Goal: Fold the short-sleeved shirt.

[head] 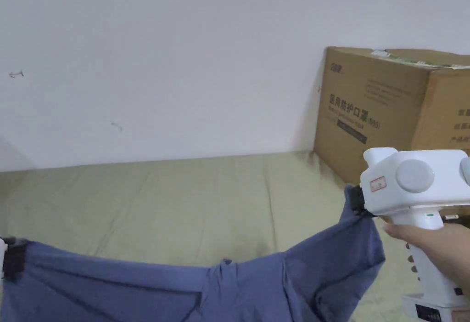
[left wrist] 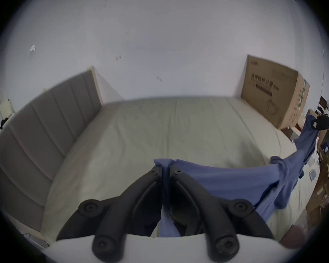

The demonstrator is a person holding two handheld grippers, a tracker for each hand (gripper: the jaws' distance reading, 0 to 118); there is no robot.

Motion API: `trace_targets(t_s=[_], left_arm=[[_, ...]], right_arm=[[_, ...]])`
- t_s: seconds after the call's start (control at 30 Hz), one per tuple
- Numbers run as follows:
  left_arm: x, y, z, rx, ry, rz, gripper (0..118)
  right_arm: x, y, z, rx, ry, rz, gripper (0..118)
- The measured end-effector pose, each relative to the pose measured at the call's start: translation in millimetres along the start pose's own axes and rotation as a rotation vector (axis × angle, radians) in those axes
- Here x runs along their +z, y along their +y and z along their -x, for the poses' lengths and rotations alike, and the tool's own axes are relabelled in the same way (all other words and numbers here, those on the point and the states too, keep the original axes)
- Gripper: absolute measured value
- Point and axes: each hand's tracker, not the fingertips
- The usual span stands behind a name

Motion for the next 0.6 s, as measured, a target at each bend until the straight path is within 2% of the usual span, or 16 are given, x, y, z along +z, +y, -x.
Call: trace_targets(t_s=[0.17,0.27,0.47,0.6], left_arm=[[70.7,55.8,22.2,0.071,0.011,-0.184,6],[103.5,83.6,22.7,0.044,0.027,-0.269,6],[122.2,122.0,23.4,0.053,0.064,-0.319,6],[112.3,144.9,18.5,0.057,0.076,-0.339,6]], right_arm=[[73.1,48.0,-15.6,-0.062,0.024,-0.130,3],[107.8,74.6,-13.7,-0.048,0.019,-0.219,3],[122.9,115.2,-19.0,-0.103,0.025,-0.269,3],[112.2,139.7,-15.7,-0.107,0.010,-0.282,3]])
